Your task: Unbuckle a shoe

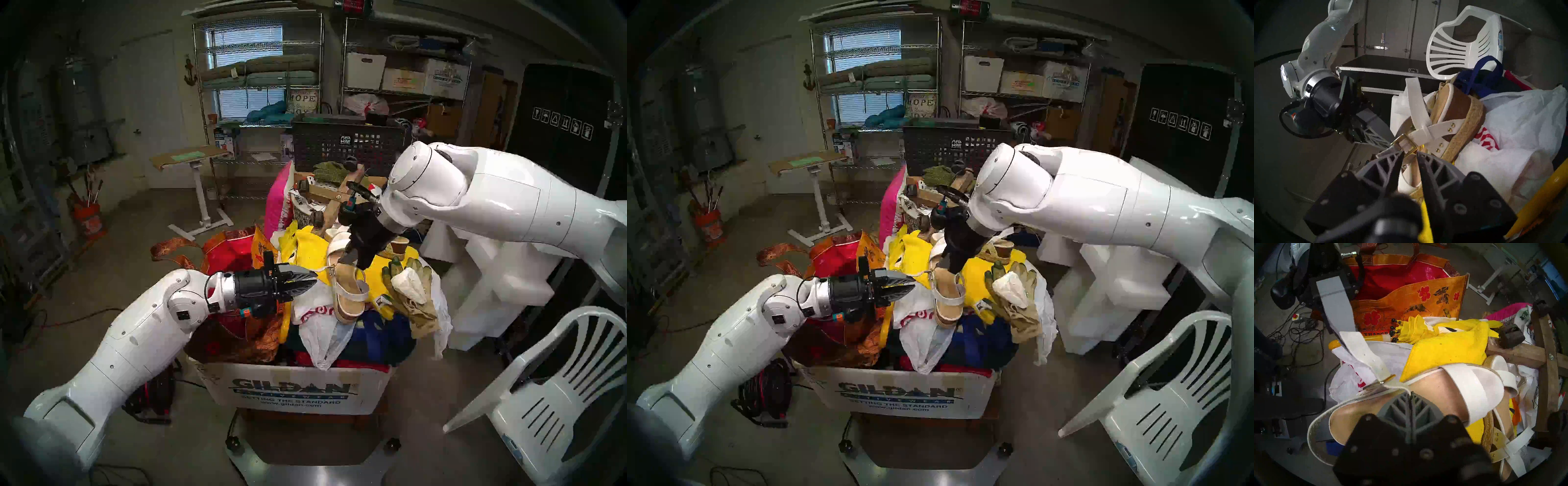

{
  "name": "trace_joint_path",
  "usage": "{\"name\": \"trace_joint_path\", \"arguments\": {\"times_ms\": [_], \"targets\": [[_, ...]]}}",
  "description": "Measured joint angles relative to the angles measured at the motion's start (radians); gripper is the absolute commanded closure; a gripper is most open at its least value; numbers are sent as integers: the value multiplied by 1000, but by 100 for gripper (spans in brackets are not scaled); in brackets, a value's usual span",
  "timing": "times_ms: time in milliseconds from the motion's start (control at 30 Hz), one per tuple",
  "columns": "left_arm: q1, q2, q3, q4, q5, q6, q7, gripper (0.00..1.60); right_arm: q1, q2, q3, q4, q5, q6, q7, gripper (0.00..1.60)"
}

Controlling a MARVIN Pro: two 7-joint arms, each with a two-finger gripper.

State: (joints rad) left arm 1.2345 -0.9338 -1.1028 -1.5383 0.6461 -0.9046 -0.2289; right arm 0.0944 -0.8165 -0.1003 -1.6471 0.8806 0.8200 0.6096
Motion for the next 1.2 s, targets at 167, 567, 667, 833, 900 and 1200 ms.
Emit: {"name": "trace_joint_path", "arguments": {"times_ms": [167,567,667,833,900,1200], "targets": [[0,-10,1,-4,-11,20,-13,87,-1,-5,2,-5,9,0,-6,160],[-16,-66,18,8,5,57,-7,91,-3,-2,3,-33,26,5,-22,160],[-19,-73,21,11,16,60,-5,87,-2,3,3,-36,27,9,-24,160],[-22,-84,24,17,35,63,-2,80,0,11,3,-41,29,17,-27,160],[-22,-87,24,18,43,64,2,81,1,14,3,-43,30,19,-27,160],[-18,-97,23,23,79,61,22,82,3,23,5,-46,32,17,-28,160]]}}
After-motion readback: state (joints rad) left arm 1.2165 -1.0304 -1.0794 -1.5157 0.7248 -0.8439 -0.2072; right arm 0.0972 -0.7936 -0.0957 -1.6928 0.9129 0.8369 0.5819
